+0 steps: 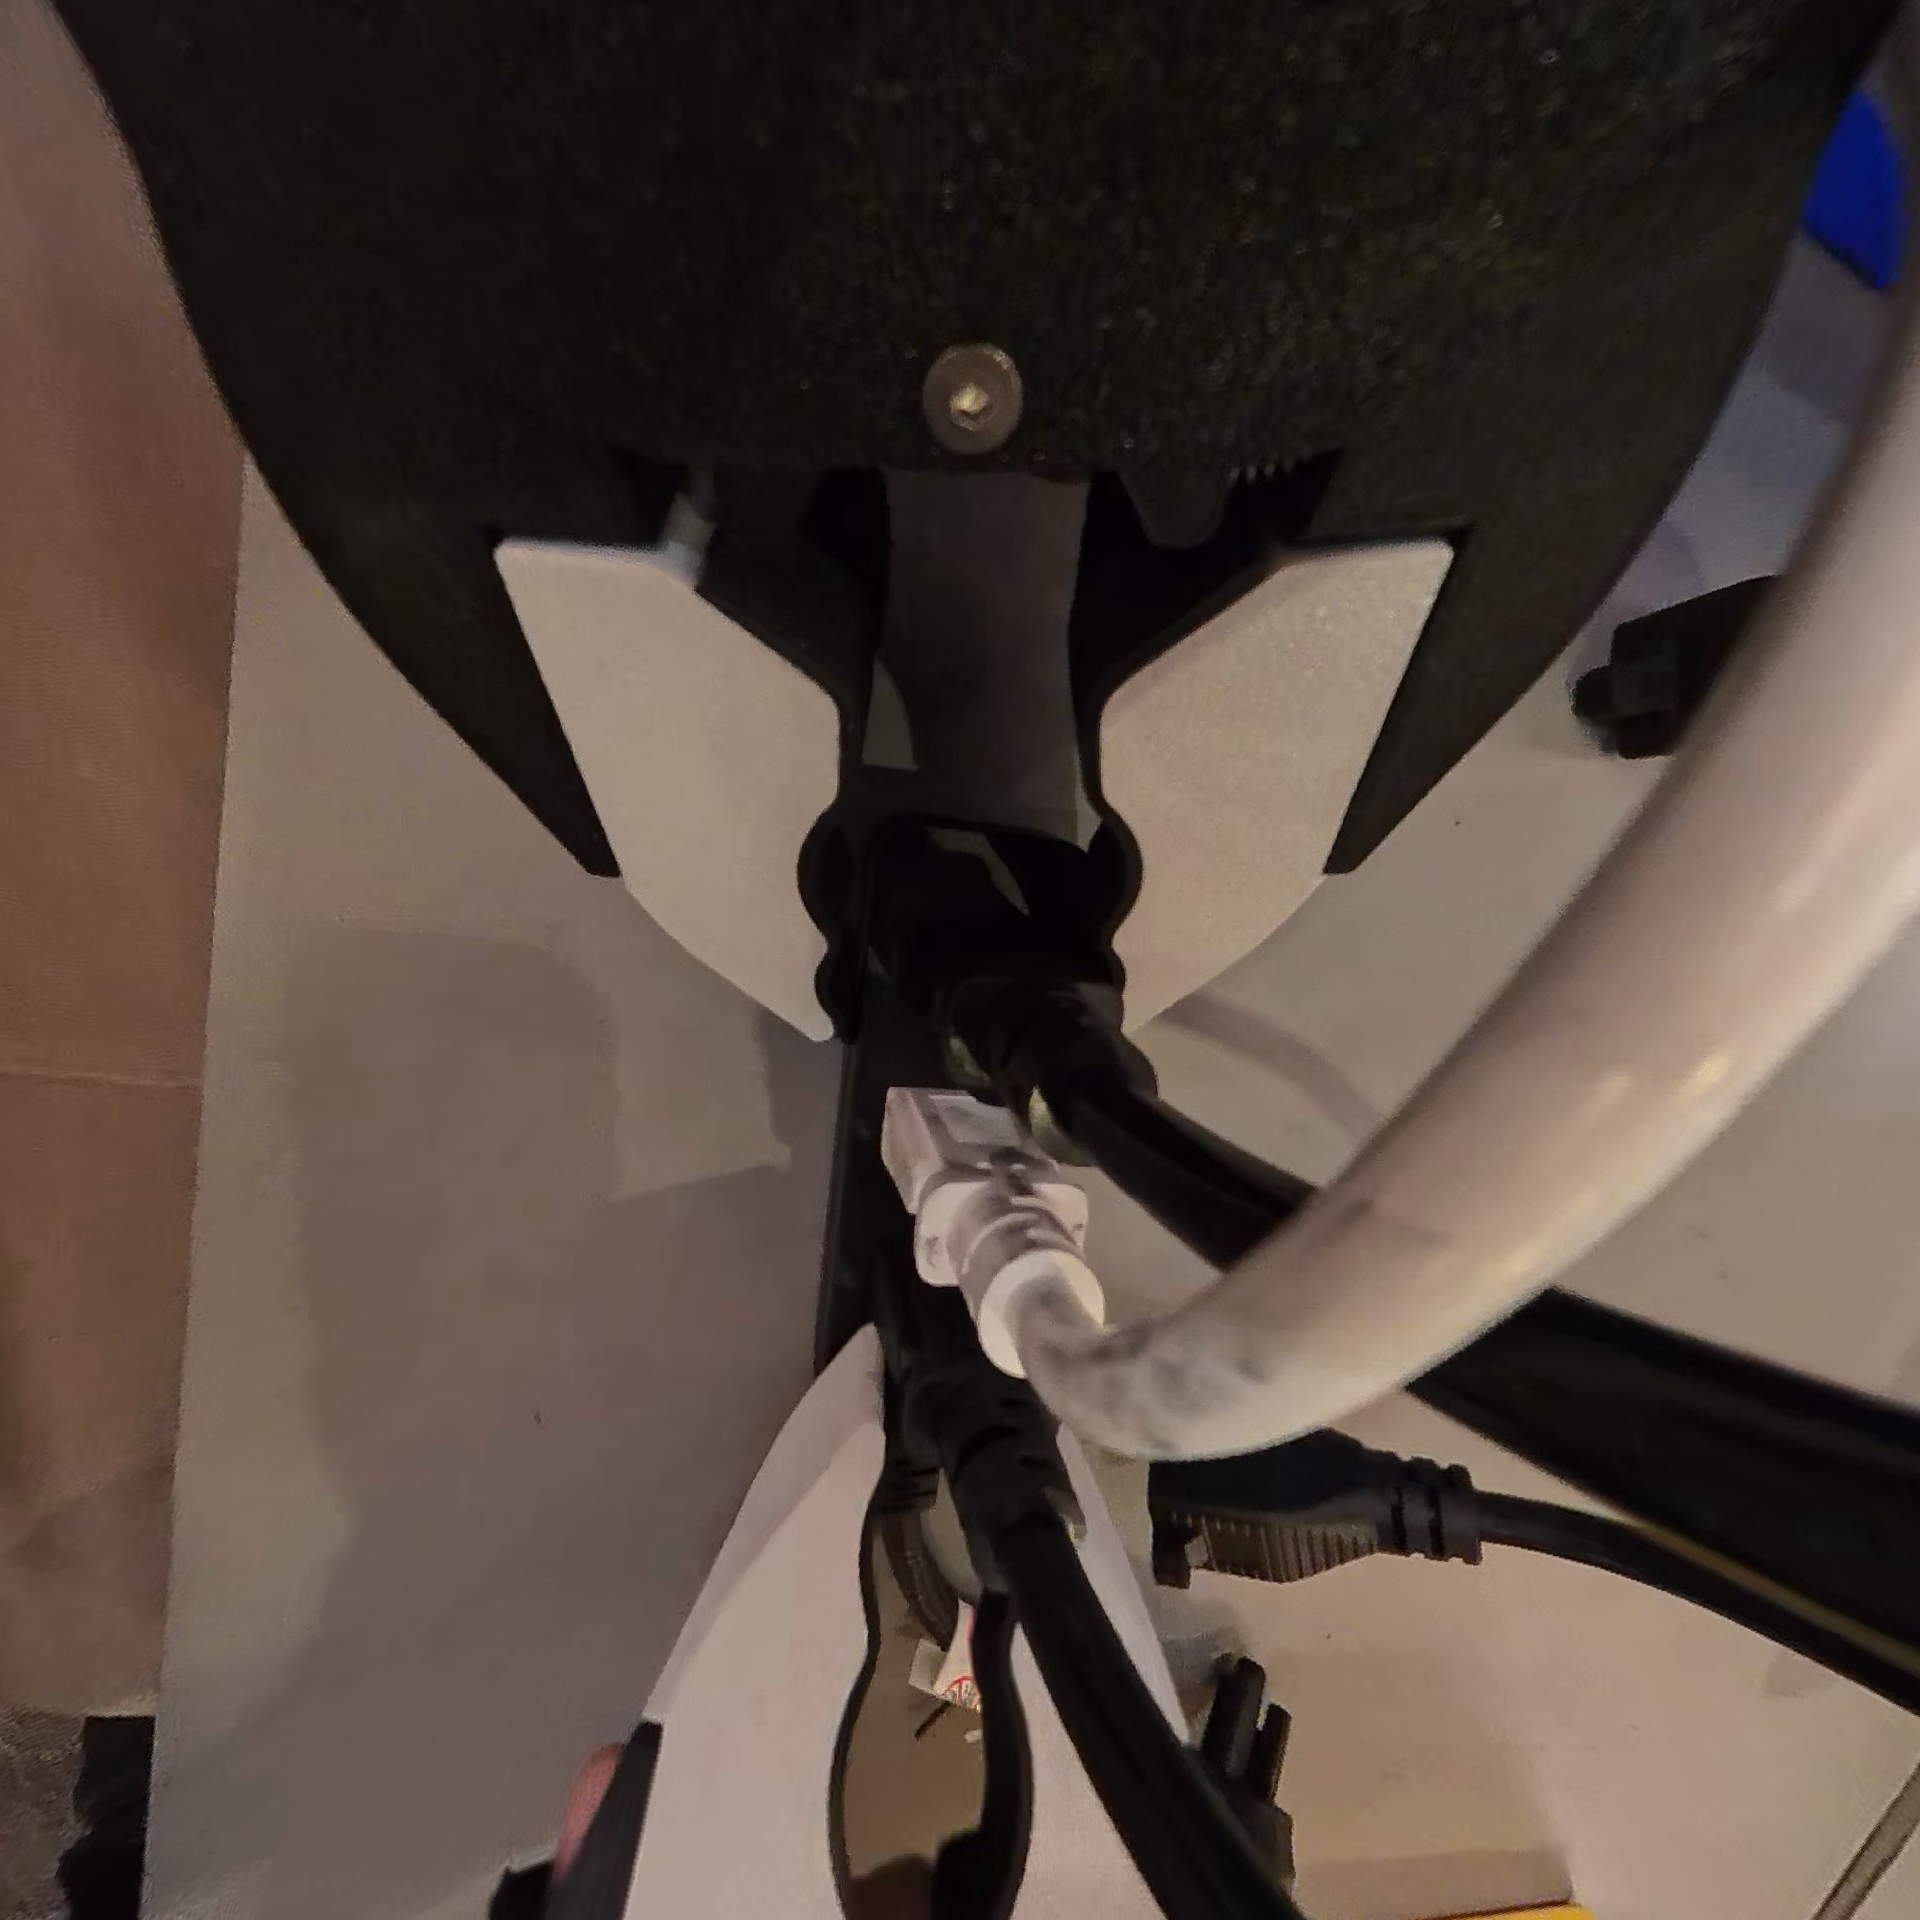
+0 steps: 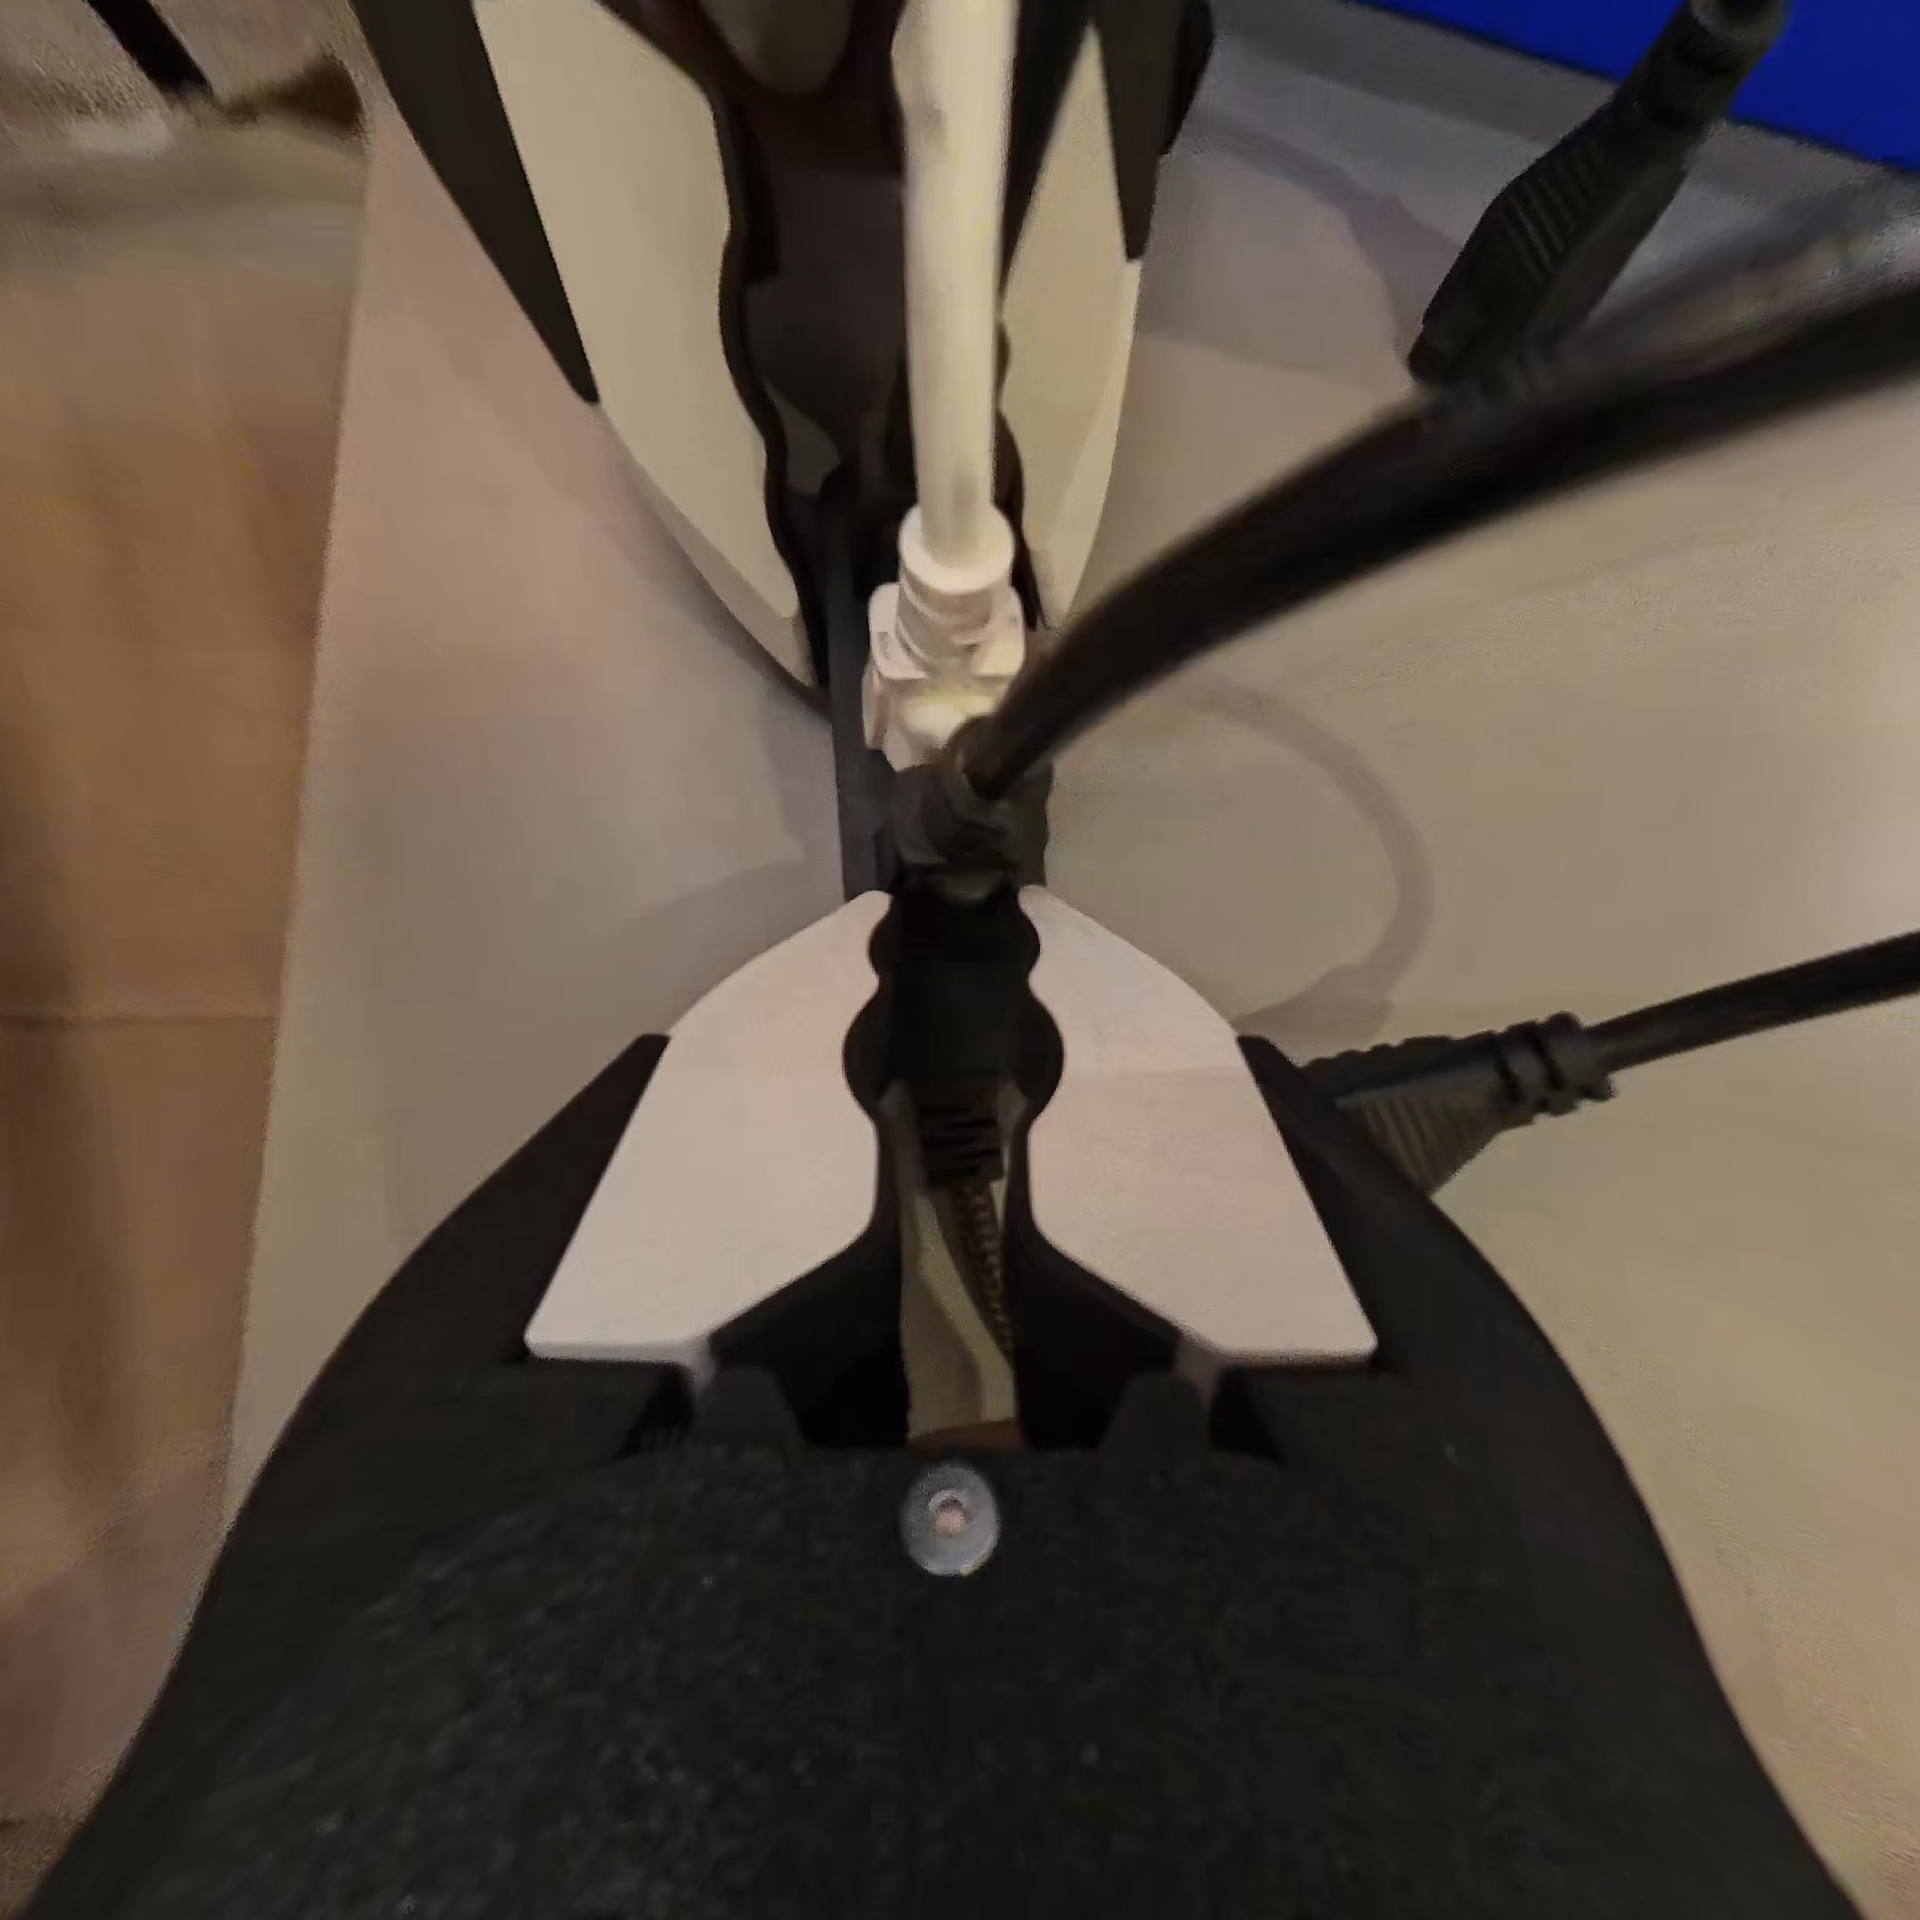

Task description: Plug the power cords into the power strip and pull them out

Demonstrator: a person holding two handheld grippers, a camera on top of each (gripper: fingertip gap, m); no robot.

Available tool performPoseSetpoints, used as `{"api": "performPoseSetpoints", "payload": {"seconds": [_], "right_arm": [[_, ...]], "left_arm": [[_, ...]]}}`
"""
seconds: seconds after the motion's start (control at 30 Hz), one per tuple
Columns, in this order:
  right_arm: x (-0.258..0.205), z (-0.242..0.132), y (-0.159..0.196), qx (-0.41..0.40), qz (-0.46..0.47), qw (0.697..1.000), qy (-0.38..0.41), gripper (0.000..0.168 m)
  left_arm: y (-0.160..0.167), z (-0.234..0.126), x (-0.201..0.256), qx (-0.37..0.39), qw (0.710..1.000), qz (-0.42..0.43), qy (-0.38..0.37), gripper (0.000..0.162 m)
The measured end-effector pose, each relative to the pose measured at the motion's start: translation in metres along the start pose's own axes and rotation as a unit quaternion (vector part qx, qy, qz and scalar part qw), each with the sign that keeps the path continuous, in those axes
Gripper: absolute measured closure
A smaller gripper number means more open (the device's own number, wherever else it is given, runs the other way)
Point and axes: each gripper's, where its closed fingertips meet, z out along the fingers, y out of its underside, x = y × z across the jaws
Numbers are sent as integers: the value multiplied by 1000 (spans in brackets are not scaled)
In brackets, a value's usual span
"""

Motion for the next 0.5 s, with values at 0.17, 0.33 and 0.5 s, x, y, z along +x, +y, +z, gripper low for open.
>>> {"api": "performPoseSetpoints", "payload": {"seconds": [0.17, 0.33, 0.5], "right_arm": [[-9, 5, -5, 98, 69, 992, -32, 137], [-9, 3, -3, 140, 71, 987, -47, 142], [-4, 1, -3, 160, 67, 985, -26, 155]], "left_arm": [[2, -3, 1, 4, 1000, 10, 13, 120], [2, -3, 1, 10, 1000, 8, 13, 120], [2, -2, 1, 12, 1000, 3, 14, 120]]}}
